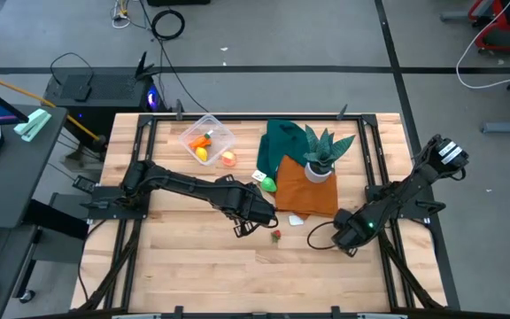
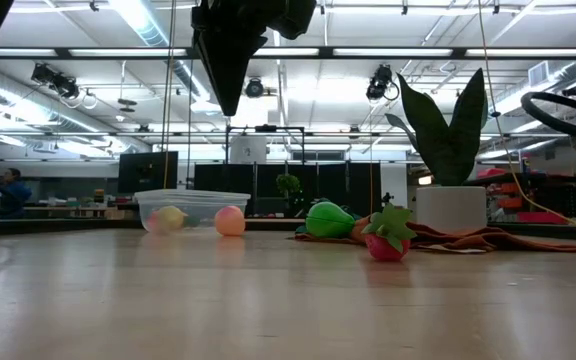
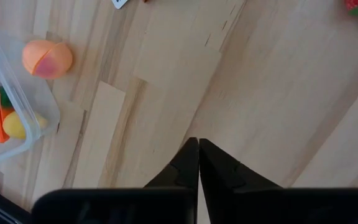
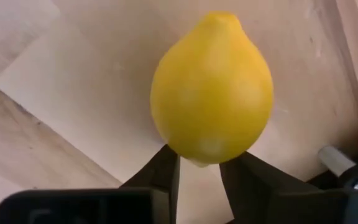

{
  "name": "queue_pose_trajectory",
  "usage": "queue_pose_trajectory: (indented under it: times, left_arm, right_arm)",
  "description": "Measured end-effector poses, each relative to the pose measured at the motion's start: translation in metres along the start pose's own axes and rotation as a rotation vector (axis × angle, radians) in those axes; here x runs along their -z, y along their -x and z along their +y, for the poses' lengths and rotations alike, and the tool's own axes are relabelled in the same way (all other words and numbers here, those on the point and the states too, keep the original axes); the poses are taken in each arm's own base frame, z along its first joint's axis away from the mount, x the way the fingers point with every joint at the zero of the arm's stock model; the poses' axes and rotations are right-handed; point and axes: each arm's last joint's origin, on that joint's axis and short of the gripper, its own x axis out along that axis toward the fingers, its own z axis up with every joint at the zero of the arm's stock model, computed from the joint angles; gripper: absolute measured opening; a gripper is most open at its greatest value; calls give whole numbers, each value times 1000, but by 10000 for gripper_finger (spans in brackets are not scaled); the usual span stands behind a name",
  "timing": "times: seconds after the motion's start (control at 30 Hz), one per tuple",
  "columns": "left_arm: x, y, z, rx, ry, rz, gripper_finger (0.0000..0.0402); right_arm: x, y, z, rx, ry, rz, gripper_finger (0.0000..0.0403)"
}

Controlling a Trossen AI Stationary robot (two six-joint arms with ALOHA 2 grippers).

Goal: Pick and placing Produce into tupperware
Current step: Put the lemon into the transparent container

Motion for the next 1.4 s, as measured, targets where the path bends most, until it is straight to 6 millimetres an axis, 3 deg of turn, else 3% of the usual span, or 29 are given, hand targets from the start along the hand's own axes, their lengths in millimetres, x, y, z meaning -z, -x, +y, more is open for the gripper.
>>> queue_pose_trajectory:
  times: [0.17,0.57,0.77,1.13,1.4]
  left_arm:
    - [0,0,0,0,0,0,28]
    - [0,0,0,-2,-6,2,9]
    - [0,0,0,-3,-11,4,23]
    - [1,0,0,3,-10,8,12]
    - [1,0,0,2,-11,10,17]
  right_arm:
    - [0,0,1,-8,36,11,98]
    - [-2,1,5,-65,37,31,305]
    - [-10,2,2,-49,-18,-36,360]
    - [-26,4,-3,-42,9,-94,328]
    - [-30,5,-4,-45,0,-99,225]
